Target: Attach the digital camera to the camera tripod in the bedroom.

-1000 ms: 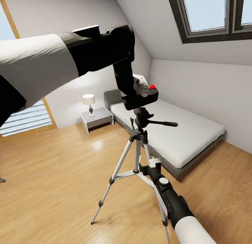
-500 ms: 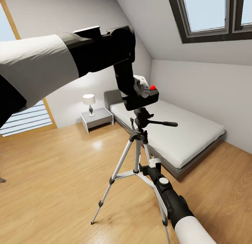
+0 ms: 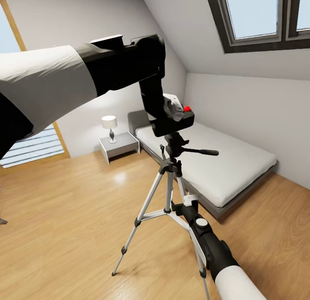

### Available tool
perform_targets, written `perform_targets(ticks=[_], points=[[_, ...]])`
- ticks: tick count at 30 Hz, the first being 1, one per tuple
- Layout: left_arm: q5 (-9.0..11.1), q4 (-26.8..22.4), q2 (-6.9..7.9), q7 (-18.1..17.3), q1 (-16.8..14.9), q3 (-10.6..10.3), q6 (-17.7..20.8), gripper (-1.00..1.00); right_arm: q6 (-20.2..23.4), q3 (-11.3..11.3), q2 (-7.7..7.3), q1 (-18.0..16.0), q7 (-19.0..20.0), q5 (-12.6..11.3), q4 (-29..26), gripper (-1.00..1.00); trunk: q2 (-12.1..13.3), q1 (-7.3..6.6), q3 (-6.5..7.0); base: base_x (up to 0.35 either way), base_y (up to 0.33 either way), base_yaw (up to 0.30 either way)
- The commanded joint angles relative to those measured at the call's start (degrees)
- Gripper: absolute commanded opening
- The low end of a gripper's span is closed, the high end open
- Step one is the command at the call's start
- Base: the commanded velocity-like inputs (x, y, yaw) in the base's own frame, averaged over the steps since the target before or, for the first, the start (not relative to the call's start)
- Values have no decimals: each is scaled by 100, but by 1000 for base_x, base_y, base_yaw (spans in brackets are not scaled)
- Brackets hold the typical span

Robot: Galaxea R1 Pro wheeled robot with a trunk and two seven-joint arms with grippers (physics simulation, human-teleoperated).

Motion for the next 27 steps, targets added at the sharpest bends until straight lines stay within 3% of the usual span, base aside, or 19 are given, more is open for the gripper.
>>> perform_targets(ticks=[1,27], points=[[14,2,-3,-13,-12,-20,41,-100,40,1,1,-1,1,60,-13,100,-13,4,-16,0,0,0],[-7,9,-22,3,-12,0,32,-100,40,-6,-4,-2,-5,65,-18,100,-13,4,-78,0,0,0]])
